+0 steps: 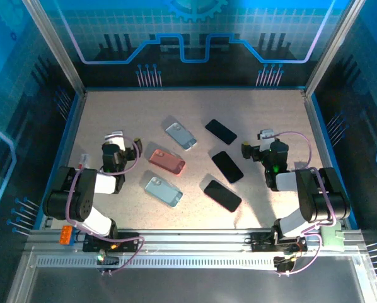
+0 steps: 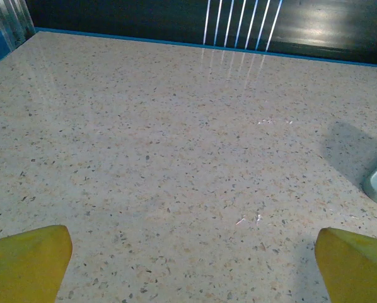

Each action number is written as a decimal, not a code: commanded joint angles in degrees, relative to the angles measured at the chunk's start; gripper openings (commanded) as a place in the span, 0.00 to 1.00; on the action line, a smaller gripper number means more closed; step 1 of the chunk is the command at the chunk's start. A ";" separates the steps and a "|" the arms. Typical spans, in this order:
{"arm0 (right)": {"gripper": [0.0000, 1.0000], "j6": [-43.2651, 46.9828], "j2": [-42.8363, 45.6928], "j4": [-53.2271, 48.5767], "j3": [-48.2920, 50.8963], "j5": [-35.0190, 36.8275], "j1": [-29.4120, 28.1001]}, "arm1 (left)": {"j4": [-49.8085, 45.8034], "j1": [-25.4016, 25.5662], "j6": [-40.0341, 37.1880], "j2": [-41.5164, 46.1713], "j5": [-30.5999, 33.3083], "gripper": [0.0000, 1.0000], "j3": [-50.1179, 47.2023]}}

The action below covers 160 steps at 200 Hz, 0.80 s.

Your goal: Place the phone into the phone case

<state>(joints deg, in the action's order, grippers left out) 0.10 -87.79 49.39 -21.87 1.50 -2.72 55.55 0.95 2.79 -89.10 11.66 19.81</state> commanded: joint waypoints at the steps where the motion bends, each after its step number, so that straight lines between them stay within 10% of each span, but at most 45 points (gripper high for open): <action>1: 1.00 0.71 -0.48 1.13 -1.15 0.74 -0.65 | -0.13 -0.26 -0.95 0.14 -0.47 0.99 0.84; 160: 1.00 0.47 -0.45 0.83 -1.29 -0.18 -0.18 | -0.26 -0.25 -0.88 0.09 -0.58 0.99 0.93</action>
<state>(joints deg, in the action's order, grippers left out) 0.08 -87.79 49.39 -21.87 1.43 -2.72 55.55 0.95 2.79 -89.10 11.66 19.81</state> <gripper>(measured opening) 0.996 0.992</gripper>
